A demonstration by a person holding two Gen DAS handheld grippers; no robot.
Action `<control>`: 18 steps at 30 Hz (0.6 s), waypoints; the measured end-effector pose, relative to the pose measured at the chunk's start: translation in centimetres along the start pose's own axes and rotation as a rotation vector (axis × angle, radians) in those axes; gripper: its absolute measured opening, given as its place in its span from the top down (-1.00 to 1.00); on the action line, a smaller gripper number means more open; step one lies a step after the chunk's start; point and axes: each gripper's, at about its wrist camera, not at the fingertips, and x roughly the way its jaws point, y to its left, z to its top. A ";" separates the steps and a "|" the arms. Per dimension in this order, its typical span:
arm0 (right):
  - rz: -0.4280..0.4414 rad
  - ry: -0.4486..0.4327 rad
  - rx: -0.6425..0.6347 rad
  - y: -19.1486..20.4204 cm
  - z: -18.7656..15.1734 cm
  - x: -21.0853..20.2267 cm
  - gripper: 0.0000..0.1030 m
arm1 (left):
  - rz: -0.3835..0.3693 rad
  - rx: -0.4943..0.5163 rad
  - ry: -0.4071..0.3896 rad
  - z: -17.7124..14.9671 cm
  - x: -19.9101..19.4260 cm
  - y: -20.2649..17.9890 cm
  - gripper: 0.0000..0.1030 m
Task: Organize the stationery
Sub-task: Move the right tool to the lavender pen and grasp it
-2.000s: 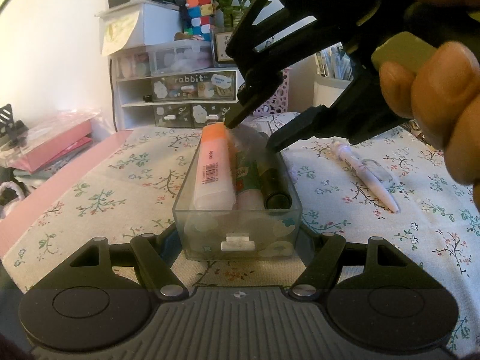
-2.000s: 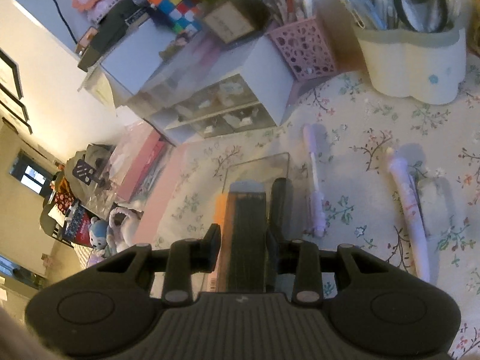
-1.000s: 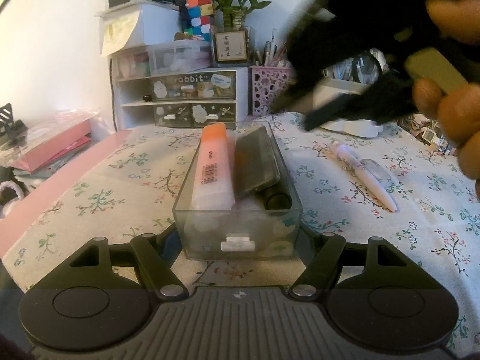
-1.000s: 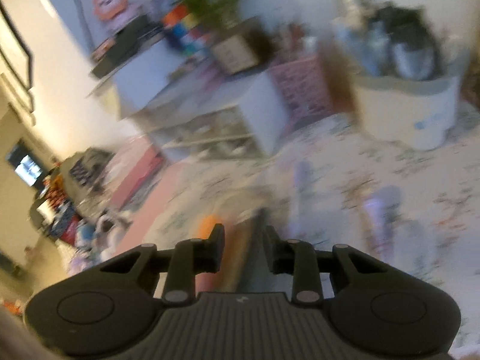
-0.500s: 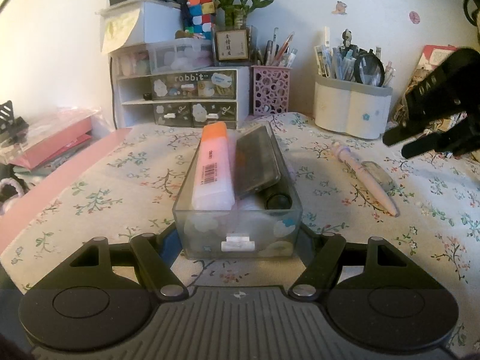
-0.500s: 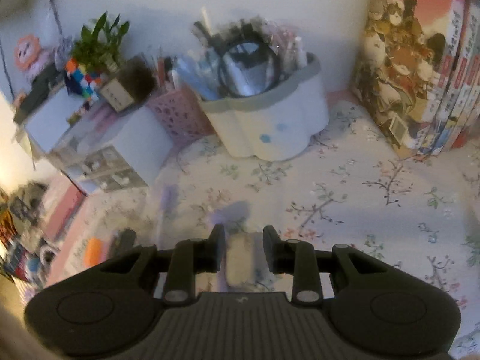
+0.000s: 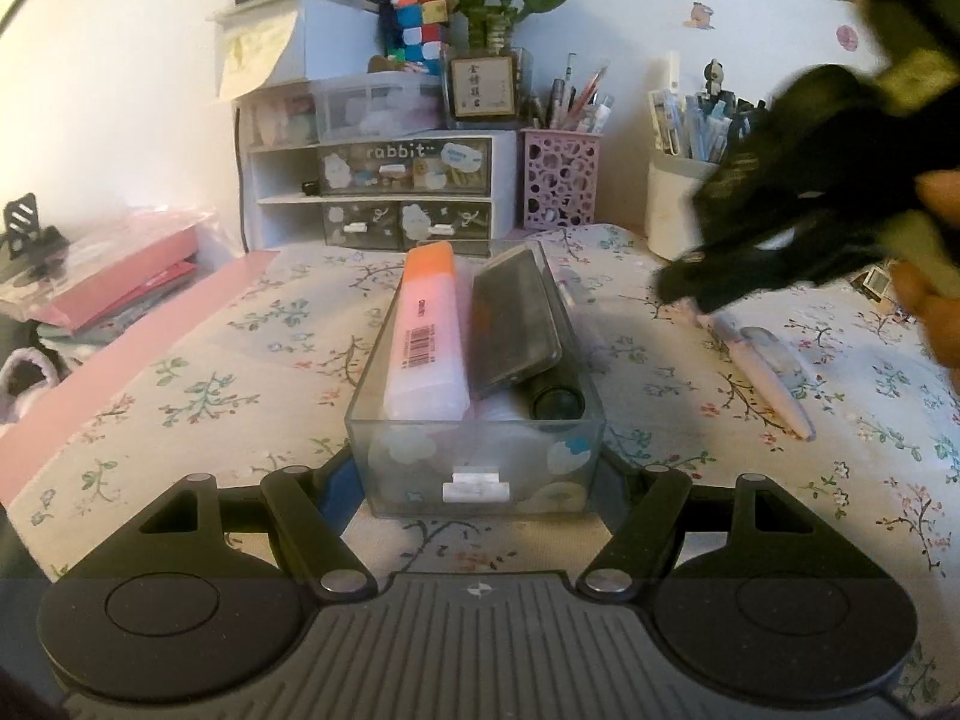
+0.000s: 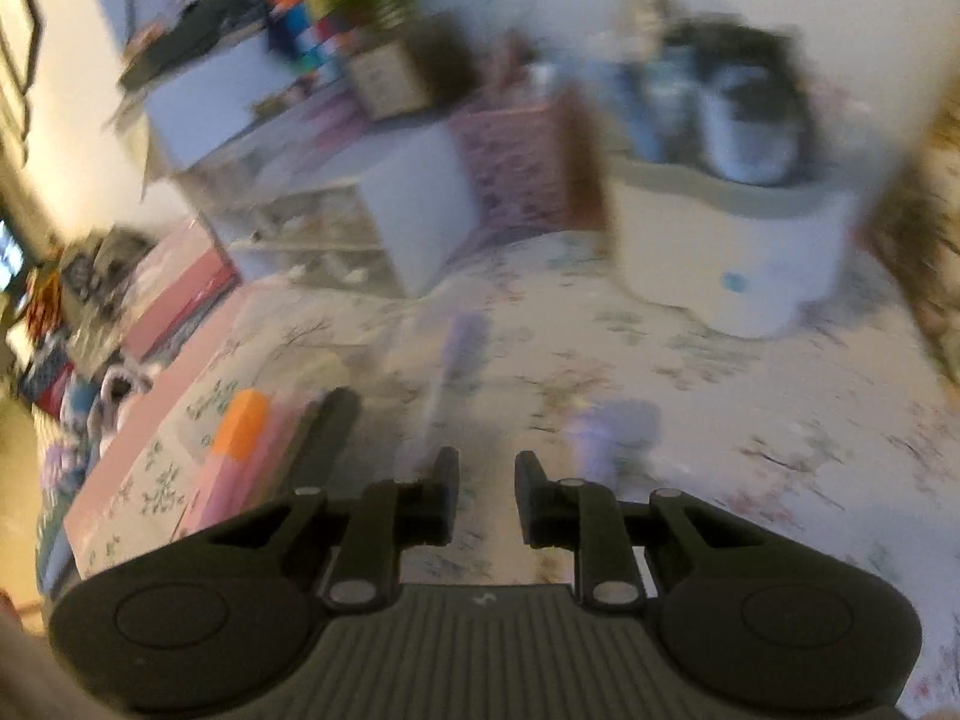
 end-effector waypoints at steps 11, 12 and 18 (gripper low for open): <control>0.032 0.116 -0.015 2.1 3.2 6.6 0.62 | -0.005 0.013 -0.010 -0.1 0.1 0.0 -0.40; 0.029 0.122 -0.016 2.2 3.3 6.7 0.63 | -0.005 0.015 -0.010 -0.1 0.2 0.0 -0.40; 0.049 0.119 0.082 1.3 2.6 6.1 0.67 | -0.005 0.016 -0.013 -0.1 0.2 -0.1 -0.40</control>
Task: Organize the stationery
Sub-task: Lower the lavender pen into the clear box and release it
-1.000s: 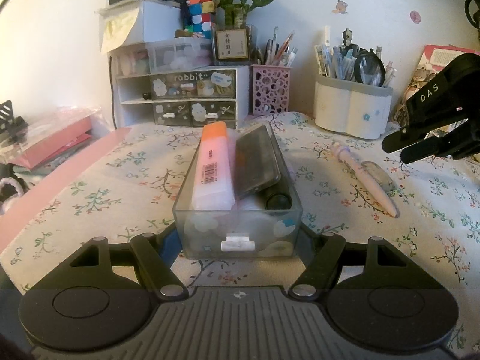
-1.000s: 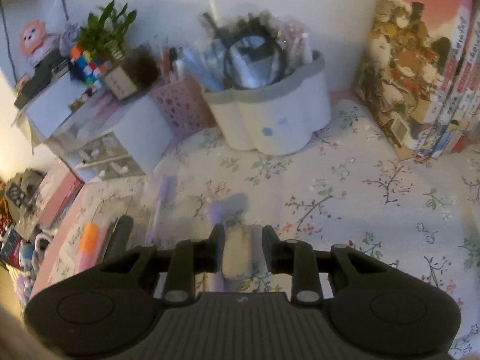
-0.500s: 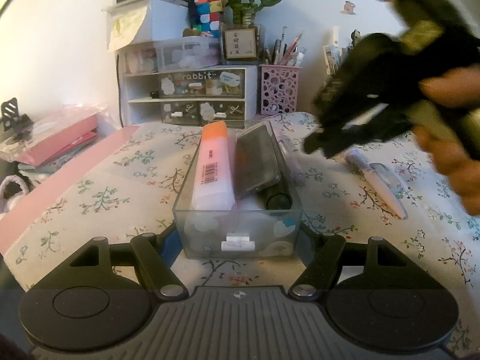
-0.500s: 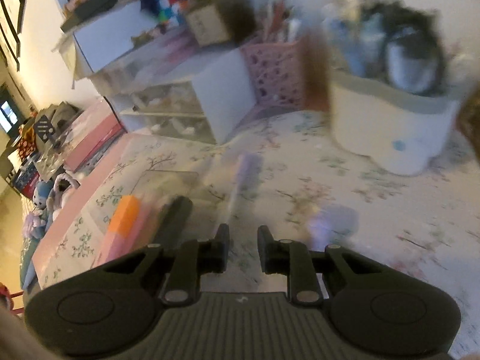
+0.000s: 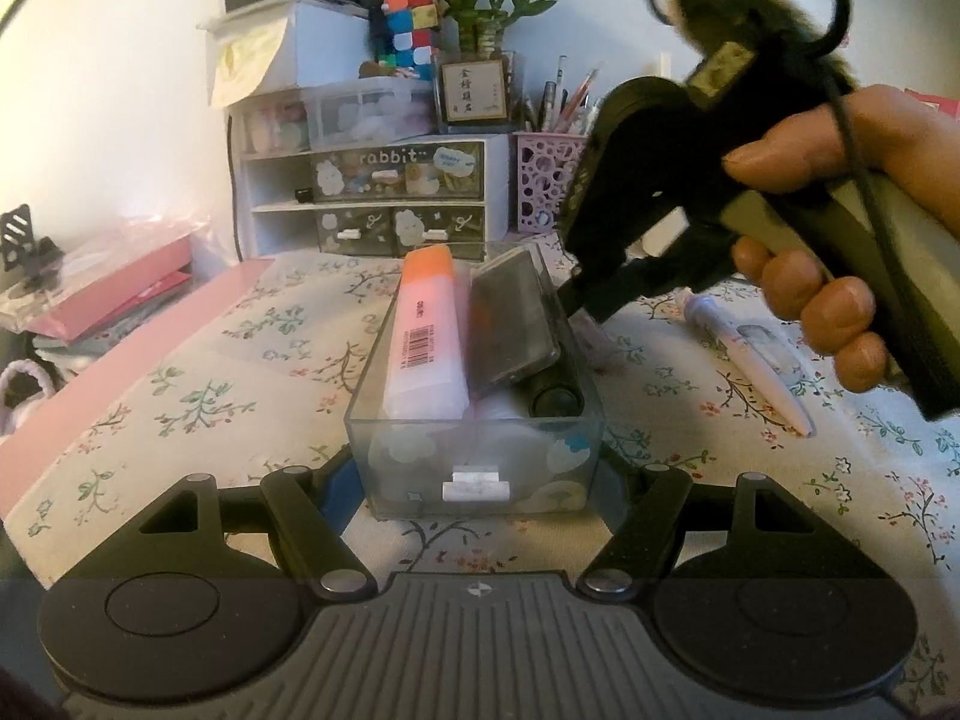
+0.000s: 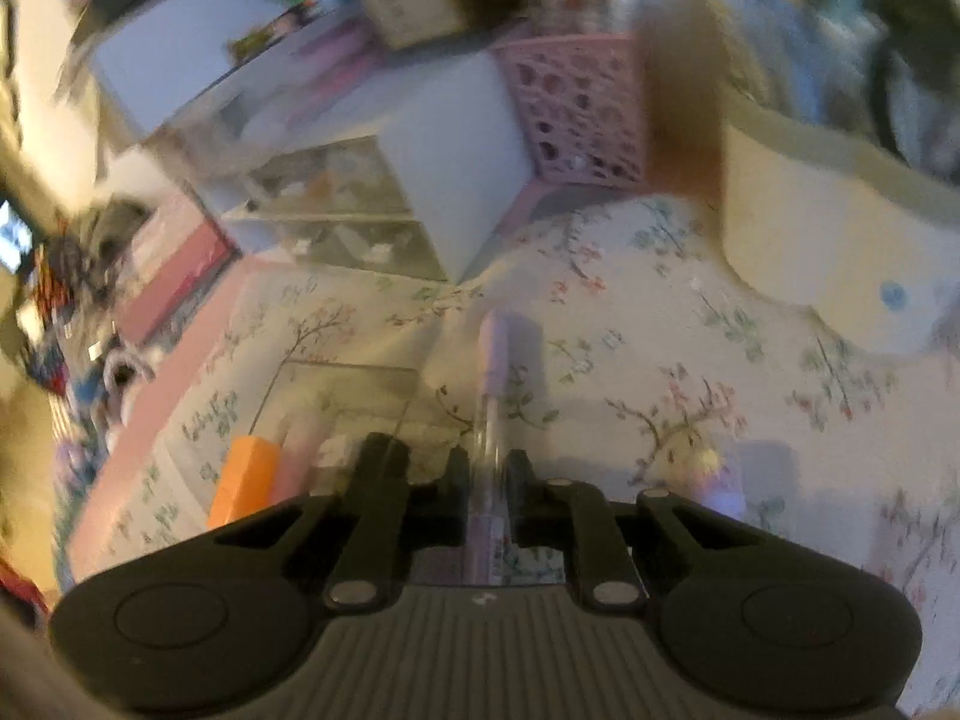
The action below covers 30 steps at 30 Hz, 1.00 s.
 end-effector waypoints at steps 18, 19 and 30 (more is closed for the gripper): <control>0.188 -0.118 0.299 -1.8 -2.5 -8.2 0.66 | -0.005 0.010 0.008 0.3 0.1 -0.7 -0.41; 0.192 -0.119 0.293 -1.3 -2.6 -8.6 0.66 | -0.005 0.011 0.008 0.3 0.1 -0.8 -0.41; 0.194 -0.059 0.269 1.6 -2.8 -7.7 0.66 | -0.005 0.019 0.016 0.4 0.2 -0.8 -0.41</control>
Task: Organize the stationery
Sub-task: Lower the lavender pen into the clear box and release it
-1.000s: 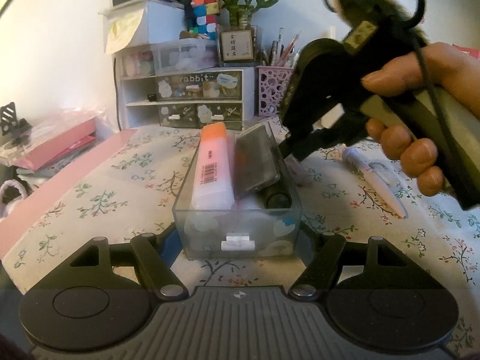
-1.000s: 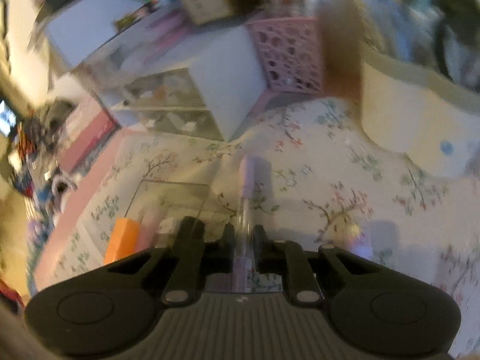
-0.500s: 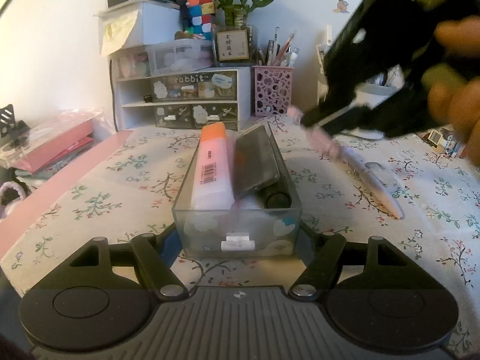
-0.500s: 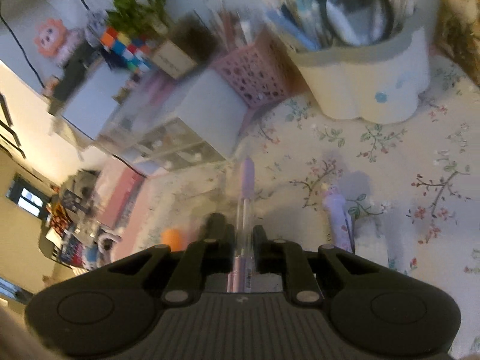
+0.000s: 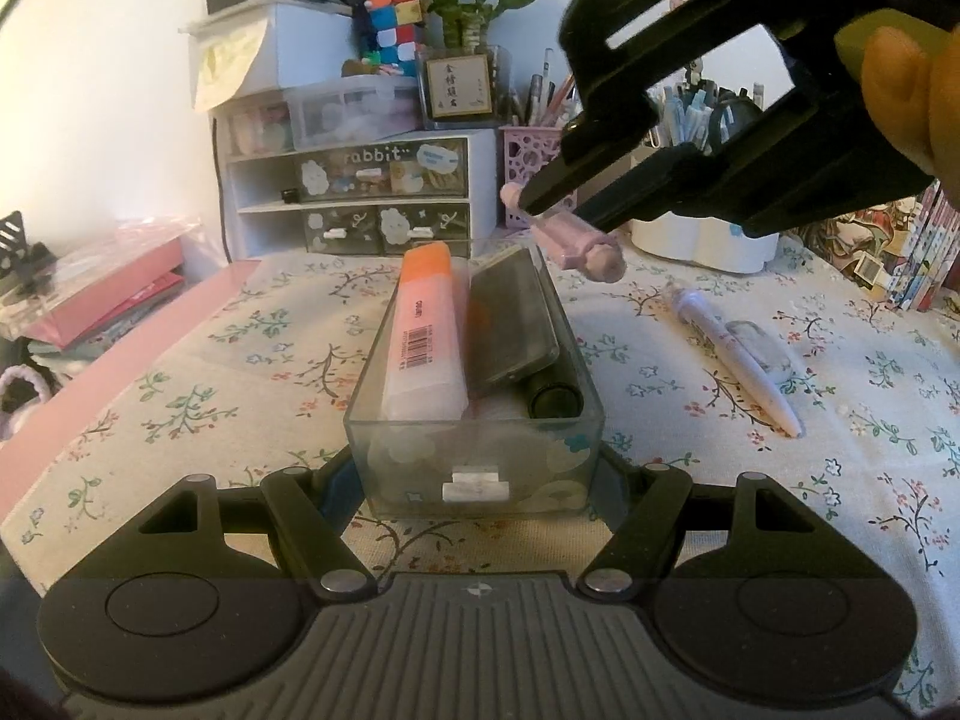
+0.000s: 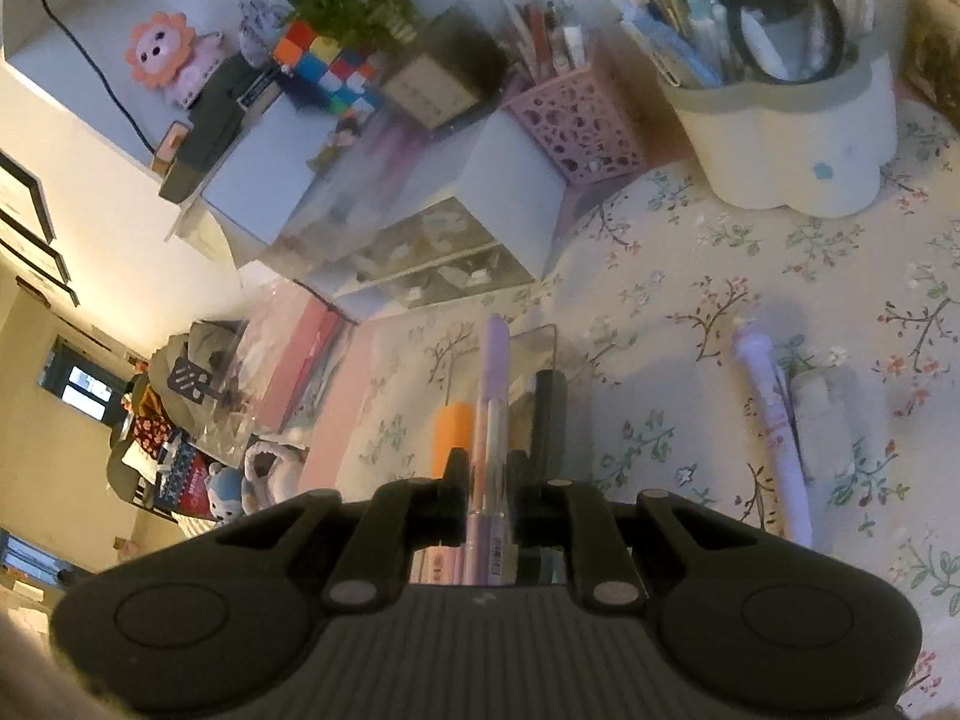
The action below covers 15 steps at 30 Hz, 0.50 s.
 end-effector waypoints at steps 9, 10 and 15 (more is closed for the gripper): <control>-0.048 0.039 -0.058 1.4 -0.4 1.4 0.64 | -0.002 0.002 0.003 0.0 0.0 0.0 -0.41; -0.059 0.041 -0.083 1.8 -0.5 1.5 0.64 | -0.004 0.001 0.004 0.0 0.1 0.0 -0.41; -0.041 0.046 -0.075 1.3 -0.8 1.4 0.64 | -0.007 0.002 0.004 0.0 0.1 0.0 -0.41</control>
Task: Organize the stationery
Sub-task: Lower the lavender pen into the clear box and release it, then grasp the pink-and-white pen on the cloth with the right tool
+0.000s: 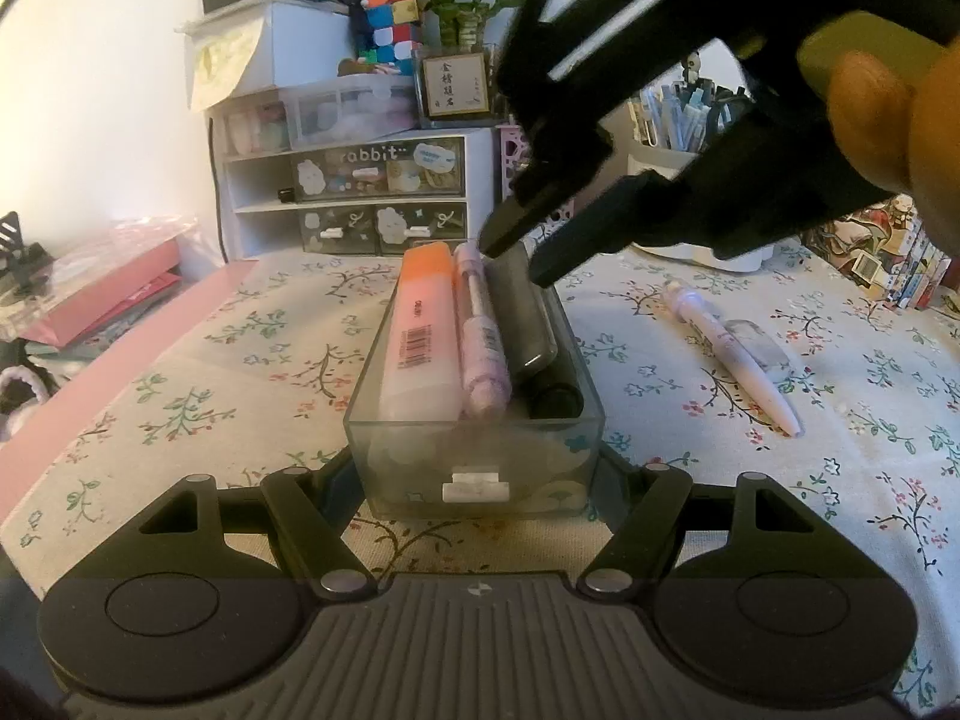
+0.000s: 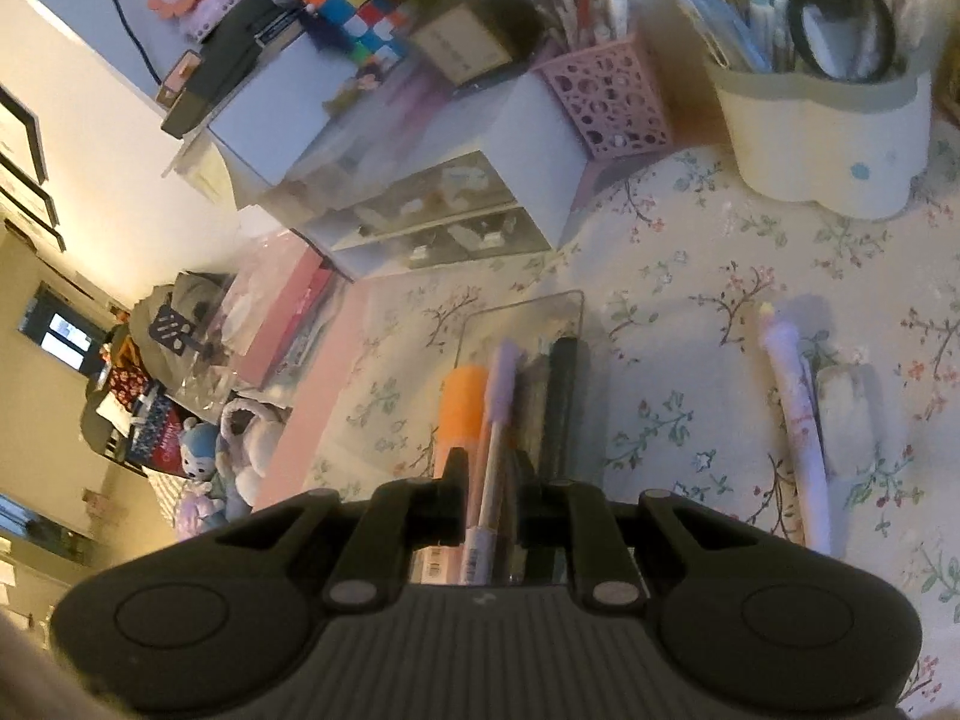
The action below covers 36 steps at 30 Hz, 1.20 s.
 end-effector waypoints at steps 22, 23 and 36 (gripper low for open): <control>-0.208 -0.143 0.039 -9.3 -0.8 -4.8 0.56 | 0.000 -0.006 -0.002 0.1 0.2 -0.1 -0.41; -0.202 -0.140 0.009 -8.7 -0.7 -4.5 0.56 | -0.001 -0.006 -0.003 0.1 0.1 0.0 -0.41; -0.382 -0.062 -0.324 -4.9 1.5 1.3 0.51 | -0.015 -0.001 -0.003 0.2 0.4 -0.6 -0.40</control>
